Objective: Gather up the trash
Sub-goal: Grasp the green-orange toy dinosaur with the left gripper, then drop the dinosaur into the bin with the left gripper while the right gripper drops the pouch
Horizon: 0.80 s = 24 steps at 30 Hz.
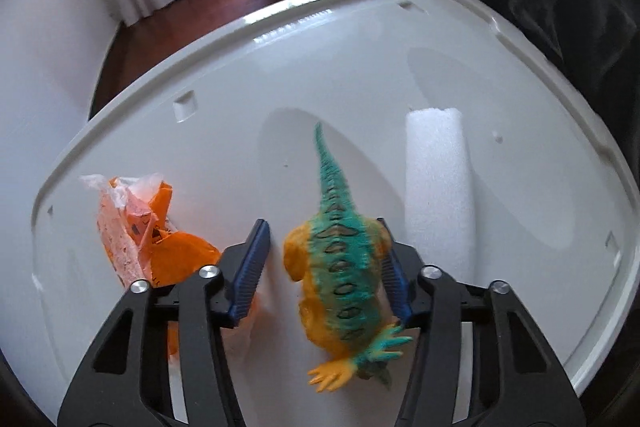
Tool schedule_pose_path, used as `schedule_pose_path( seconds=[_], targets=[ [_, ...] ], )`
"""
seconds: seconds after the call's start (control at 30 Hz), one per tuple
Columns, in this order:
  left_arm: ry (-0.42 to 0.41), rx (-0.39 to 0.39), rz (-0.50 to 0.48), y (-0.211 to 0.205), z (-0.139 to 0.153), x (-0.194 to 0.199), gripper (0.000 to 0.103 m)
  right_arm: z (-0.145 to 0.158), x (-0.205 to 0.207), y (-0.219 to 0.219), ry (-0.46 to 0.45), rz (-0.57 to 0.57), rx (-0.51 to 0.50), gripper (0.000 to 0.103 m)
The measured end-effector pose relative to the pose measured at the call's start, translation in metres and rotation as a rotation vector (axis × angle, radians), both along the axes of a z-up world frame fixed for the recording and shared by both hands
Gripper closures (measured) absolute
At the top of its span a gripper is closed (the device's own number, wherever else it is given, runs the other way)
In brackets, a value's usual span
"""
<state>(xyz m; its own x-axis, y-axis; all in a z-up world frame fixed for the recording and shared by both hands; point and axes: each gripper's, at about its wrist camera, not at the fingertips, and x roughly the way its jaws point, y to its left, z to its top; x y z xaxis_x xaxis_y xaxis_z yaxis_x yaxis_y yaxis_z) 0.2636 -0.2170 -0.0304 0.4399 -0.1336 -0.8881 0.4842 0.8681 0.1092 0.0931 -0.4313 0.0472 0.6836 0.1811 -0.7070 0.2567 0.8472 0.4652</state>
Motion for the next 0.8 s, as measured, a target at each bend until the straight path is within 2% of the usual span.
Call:
schedule_pose_path(
  seconds=[0.23, 0.37, 0.43, 0.6, 0.67, 0.8],
  targets=[
    [-0.065, -0.033, 0.03, 0.011, 0.009, -0.025, 0.065, -0.002, 0.001, -0.002, 0.001, -0.013, -0.004, 0.064],
    [-0.104, -0.094, 0.048, 0.019, 0.044, -0.037, 0.065, -0.001, 0.0, -0.001, -0.008, -0.015, -0.012, 0.064],
    [-0.13, -0.14, 0.061, 0.025, 0.071, -0.05, 0.064, -0.002, 0.001, 0.001, -0.008, -0.011, -0.018, 0.064],
    [-0.184, -0.171, 0.109, 0.047, 0.121, -0.106, 0.064, -0.003, 0.002, 0.014, -0.011, 0.03, -0.038, 0.064],
    [-0.206, -0.162, 0.125, 0.055, 0.13, -0.119, 0.064, -0.003, 0.002, 0.024, -0.014, 0.066, -0.058, 0.064],
    [-0.216, -0.159, 0.173, 0.081, 0.138, -0.175, 0.064, -0.002, -0.003, 0.05, -0.036, 0.14, -0.107, 0.064]
  ],
)
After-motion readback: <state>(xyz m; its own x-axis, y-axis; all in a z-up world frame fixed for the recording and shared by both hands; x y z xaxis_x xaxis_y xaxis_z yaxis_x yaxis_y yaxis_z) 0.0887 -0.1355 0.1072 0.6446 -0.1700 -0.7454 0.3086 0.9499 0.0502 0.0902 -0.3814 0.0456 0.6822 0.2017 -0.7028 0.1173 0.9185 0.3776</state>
